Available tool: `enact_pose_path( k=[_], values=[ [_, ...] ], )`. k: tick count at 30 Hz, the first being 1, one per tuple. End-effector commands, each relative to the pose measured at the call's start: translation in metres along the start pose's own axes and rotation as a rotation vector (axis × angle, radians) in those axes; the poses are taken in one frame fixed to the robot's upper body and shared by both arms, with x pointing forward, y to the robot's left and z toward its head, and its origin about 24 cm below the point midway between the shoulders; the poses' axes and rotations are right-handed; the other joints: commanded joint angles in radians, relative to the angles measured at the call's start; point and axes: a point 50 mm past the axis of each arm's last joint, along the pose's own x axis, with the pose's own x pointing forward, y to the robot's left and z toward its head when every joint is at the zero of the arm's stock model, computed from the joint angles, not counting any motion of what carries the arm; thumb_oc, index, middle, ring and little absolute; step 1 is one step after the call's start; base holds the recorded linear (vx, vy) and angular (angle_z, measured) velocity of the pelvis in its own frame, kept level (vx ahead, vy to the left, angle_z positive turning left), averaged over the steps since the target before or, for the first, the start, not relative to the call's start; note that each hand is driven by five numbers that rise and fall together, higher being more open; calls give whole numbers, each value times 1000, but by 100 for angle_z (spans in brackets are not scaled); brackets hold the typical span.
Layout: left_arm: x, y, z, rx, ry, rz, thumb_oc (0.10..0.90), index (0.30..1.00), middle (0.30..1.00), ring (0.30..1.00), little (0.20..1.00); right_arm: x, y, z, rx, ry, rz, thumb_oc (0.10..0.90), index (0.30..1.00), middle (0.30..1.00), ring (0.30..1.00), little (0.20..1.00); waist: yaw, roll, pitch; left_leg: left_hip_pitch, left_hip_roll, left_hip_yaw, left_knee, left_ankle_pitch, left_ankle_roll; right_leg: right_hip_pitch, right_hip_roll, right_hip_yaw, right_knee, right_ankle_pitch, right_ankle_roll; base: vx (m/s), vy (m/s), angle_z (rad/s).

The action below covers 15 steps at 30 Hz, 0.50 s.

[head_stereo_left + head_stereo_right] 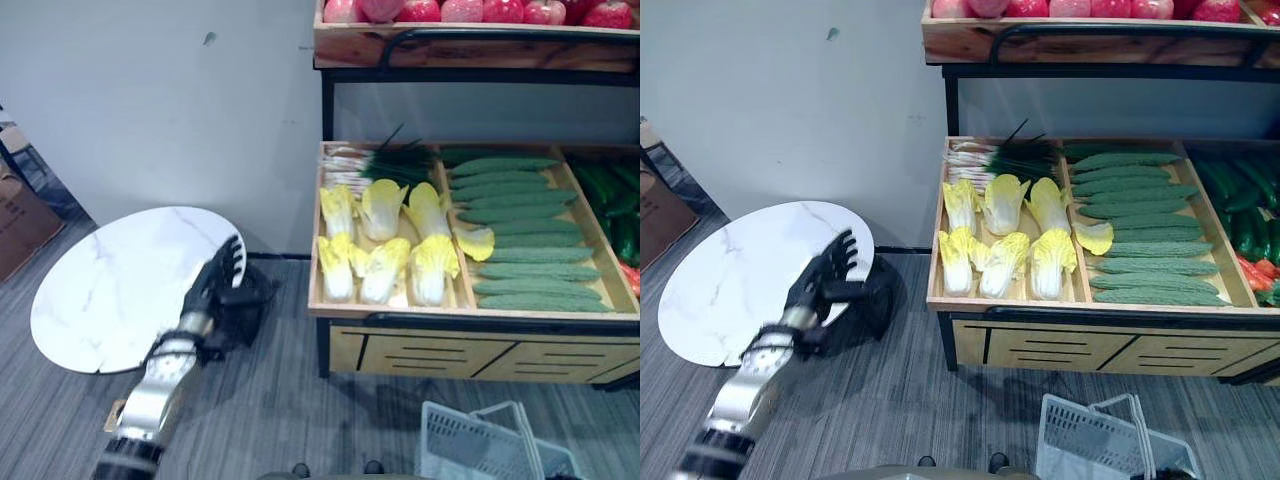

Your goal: Get the vegetables into the basket

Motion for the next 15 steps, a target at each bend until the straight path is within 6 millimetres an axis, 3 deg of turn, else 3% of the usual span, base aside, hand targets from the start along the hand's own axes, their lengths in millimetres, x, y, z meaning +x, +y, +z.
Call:
enact_pose_path(
  k=[1, 3, 7, 12, 15],
  values=[
    [26, -17, 70, 29, -314, -53, 900, 1000, 1000, 1000, 1000, -3, -30, 24, -52, -32, -104, 400, 300, 300, 300, 300, -19, -68, -51, -11, -14, 21, 1, -34, -22, 17, -32, -2, 6, -3, 46, 13, 18, -13],
    [39, -30, 84, 43, -347, -85, 900, 1000, 1000, 1000, 1000, -3, -27, 32, -62, -53, -102, 400, 300, 300, 300, 300, -28, -64, -52, -13, -15, 26, 1, -36, -20, 11, -32, 6, 6, 1, 48, 4, 19, -17],
    [57, -48, 95, 54, -349, -110, 900, 1000, 1000, 1000, 1000, -4, -22, 45, -79, -79, -99, 400, 300, 300, 300, 300, -43, -59, -53, -11, -15, 38, 1, -38, -18, 5, -34, 19, 6, 7, 51, 16, 15, -11],
    [73, -61, 89, 74, -278, -116, 900, 1000, 1000, 1000, 1000, -4, -15, 54, -91, -107, -89, 400, 300, 300, 300, 300, -59, -52, -56, -8, -18, 52, 1, -40, -18, 5, -35, 30, 6, 8, 53, 15, 16, -13],
    [85, -68, 74, 100, -189, -100, 900, 1000, 1000, 1000, 1000, -5, -5, 63, -102, -129, -77, 400, 300, 300, 300, 300, -74, -49, -58, -4, -19, 62, 1, -43, -17, 1, -37, 44, 6, 9, 55, 1, -1, -2]
  ],
)
